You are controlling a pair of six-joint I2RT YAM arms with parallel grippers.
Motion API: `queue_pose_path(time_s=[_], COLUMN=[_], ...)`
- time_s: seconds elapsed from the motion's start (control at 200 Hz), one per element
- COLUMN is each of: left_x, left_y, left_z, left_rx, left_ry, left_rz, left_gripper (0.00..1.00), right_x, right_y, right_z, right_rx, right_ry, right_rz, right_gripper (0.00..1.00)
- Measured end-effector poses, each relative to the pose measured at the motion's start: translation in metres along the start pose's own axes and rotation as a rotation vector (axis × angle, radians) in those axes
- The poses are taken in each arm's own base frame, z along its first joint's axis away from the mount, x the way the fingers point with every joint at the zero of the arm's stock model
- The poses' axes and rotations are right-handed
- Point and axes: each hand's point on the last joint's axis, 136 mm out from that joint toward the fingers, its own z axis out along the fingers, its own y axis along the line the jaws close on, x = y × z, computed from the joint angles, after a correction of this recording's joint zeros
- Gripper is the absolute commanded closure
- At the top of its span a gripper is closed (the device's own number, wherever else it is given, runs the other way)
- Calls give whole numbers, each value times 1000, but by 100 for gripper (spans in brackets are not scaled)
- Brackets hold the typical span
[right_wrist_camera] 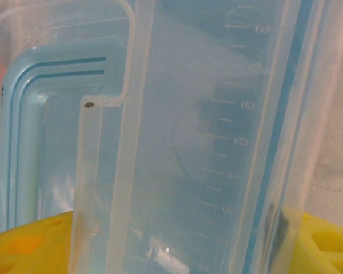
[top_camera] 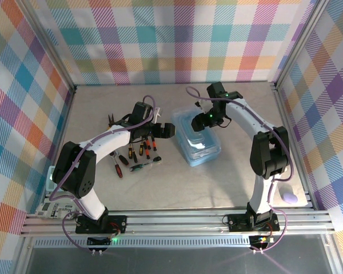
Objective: Pack the tool kit
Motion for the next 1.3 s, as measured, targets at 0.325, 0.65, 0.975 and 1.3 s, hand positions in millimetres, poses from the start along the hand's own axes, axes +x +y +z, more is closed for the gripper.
queue_pose_path(time_s=[0.325,0.65,0.975,1.3], left_x=[0,-3,-10,-11], left_y=[0,-2,-7,-8], left_z=[0,-4,-14,-16], left_rx=[-1,5,20,22], left_ry=[0,-11,-36,-41], left_rz=[0,3,9,10], left_gripper=[0,1,0,0], right_x=[0,15,21,26], right_y=[-18,-26,-24,-50], right_z=[-8,-6,5,6], right_rx=[-211,-605,-764,-708], right_ry=[-146,-272,-308,-320], right_rz=[140,411,480,574], right_gripper=[50,47,16,7])
